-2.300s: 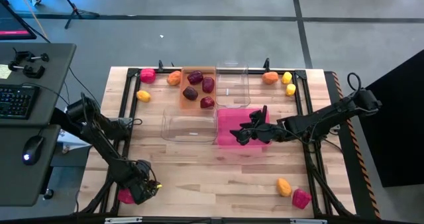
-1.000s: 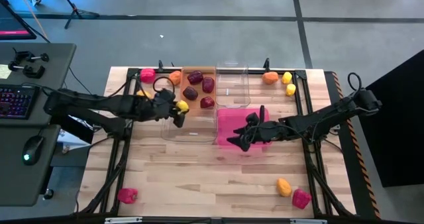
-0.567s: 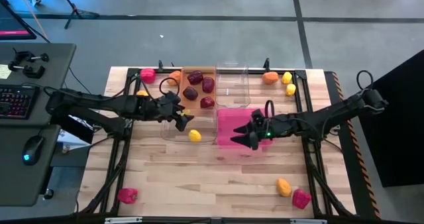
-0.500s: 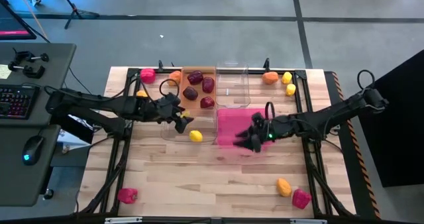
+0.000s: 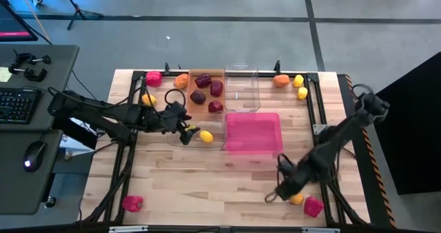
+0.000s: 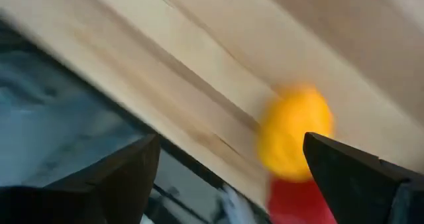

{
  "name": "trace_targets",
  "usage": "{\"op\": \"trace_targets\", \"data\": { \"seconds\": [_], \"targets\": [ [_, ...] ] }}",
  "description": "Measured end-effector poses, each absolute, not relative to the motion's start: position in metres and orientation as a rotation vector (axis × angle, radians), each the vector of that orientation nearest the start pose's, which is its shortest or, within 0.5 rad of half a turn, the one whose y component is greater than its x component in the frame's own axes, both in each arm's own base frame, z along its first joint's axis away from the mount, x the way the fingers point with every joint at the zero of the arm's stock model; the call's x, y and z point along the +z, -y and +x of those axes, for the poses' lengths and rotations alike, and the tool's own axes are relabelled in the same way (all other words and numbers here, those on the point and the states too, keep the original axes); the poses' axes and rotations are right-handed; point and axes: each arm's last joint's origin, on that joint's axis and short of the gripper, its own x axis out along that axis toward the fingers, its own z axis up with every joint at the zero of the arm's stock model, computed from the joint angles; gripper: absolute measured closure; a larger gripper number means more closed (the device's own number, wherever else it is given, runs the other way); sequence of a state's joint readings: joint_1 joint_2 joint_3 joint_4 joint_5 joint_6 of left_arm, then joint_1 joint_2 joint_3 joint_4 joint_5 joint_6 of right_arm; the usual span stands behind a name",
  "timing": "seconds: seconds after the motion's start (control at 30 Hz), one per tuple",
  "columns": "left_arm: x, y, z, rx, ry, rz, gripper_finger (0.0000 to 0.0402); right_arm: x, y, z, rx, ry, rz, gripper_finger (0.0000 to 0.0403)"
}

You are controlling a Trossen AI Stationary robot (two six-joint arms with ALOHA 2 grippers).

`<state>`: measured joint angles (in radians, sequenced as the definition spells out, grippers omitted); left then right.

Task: Sort produce into baskets
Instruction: Put the yellow lemon into the bottom transparent bin

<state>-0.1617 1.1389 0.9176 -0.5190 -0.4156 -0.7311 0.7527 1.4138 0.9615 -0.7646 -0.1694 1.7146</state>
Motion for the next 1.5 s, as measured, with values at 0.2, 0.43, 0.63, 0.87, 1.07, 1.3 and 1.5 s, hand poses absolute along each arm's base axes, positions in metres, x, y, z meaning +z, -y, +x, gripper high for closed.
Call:
{"op": "trace_targets", "data": {
  "seconds": [0.2, 0.43, 0.63, 0.87, 1.07, 1.3, 1.5],
  "targets": [
    [0.284, 0.024, 0.230, 0.492, -0.581, -0.487, 0.0082, 0.182, -0.205, 0.177, -0.612, -1.693, 0.999, 0.0042],
    [0.284, 0.022, 0.231, 0.499, -0.580, -0.491, 0.0082, 0.149, -0.208, 0.184, -0.750, -1.699, 0.897, 0.0042],
    [0.286, 0.023, 0.231, 0.466, -0.576, -0.508, 0.0082, 0.137, -0.209, 0.192, -0.677, -1.726, 0.853, 0.0061],
    [0.311, 0.024, 0.215, 0.376, -0.452, -0.518, 0.0082, 0.168, -0.211, 0.196, -0.540, -1.727, 0.806, 0.0212],
    [0.350, 0.014, 0.175, 0.414, -0.178, -0.527, 0.0082, 0.221, -0.190, 0.221, -0.442, -1.422, 0.707, 0.0235],
    [0.371, 0.007, 0.139, 0.415, -0.029, -0.508, 0.0082, 0.259, -0.122, 0.301, -0.358, -0.875, 0.561, 0.0200],
    [0.370, 0.006, 0.138, 0.434, -0.031, -0.510, 0.0082, 0.258, -0.060, 0.367, -0.247, -0.562, 0.515, 0.0126]
  ]
}}
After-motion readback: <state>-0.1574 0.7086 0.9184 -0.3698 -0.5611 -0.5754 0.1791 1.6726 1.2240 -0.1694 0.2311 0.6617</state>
